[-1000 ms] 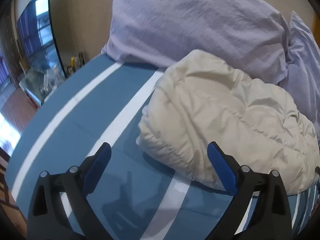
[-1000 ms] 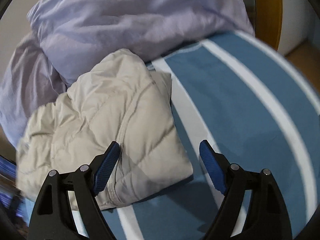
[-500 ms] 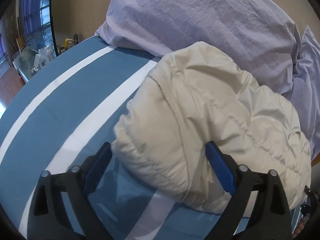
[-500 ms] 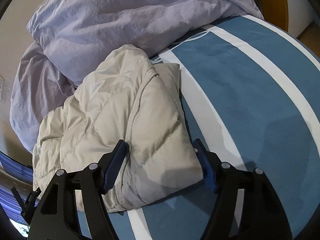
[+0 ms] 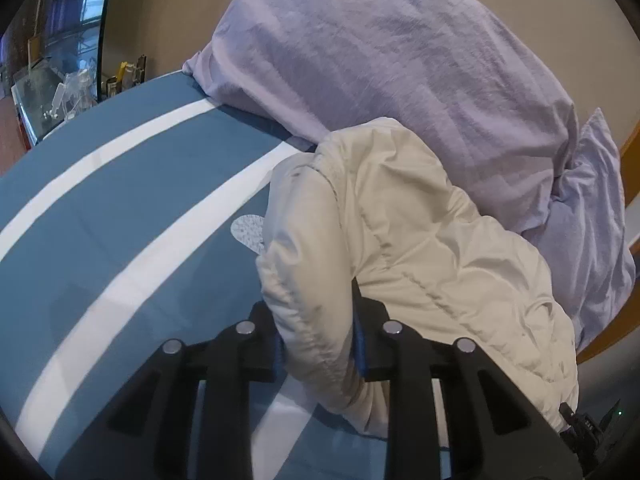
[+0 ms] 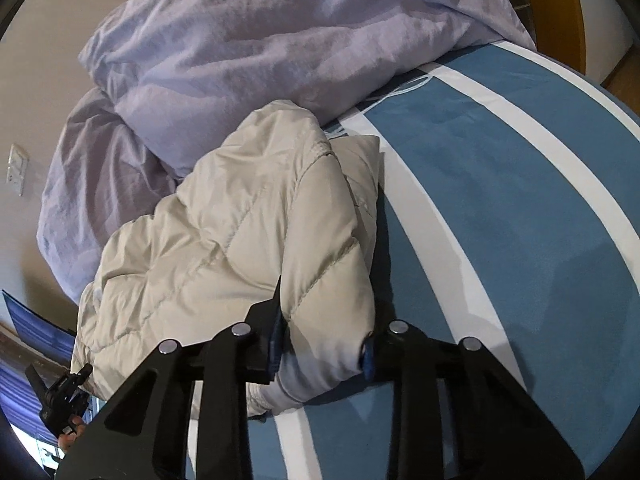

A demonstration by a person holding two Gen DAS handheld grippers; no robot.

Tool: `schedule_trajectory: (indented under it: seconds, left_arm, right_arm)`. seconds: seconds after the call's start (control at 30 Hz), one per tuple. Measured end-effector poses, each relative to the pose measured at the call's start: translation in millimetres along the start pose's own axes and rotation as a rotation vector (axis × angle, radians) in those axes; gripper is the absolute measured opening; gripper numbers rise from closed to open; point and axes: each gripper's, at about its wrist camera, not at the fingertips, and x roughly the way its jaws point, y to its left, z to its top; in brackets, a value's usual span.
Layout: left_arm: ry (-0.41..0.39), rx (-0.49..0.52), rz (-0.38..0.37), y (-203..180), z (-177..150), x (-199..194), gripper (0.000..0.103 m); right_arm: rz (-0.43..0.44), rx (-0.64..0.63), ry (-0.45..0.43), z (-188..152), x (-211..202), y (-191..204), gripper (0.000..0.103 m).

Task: Fold large clothes

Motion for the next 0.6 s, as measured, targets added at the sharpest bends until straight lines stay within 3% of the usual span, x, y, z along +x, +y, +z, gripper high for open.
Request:
schedule_trajectory:
  seconds: [0.3, 0.6]
  left_arm:
    - [0.015, -0.019, -0.045, 48, -21, -53, 0.025]
    - [0.014, -0.018, -0.009, 108, -43, -110, 0.026]
  right_arm:
    - [0.075, -0.087, 0.058, -43, -32, 11, 0.028]
    - [0.134, -0.203, 0.122, -103, -61, 27, 0.028]
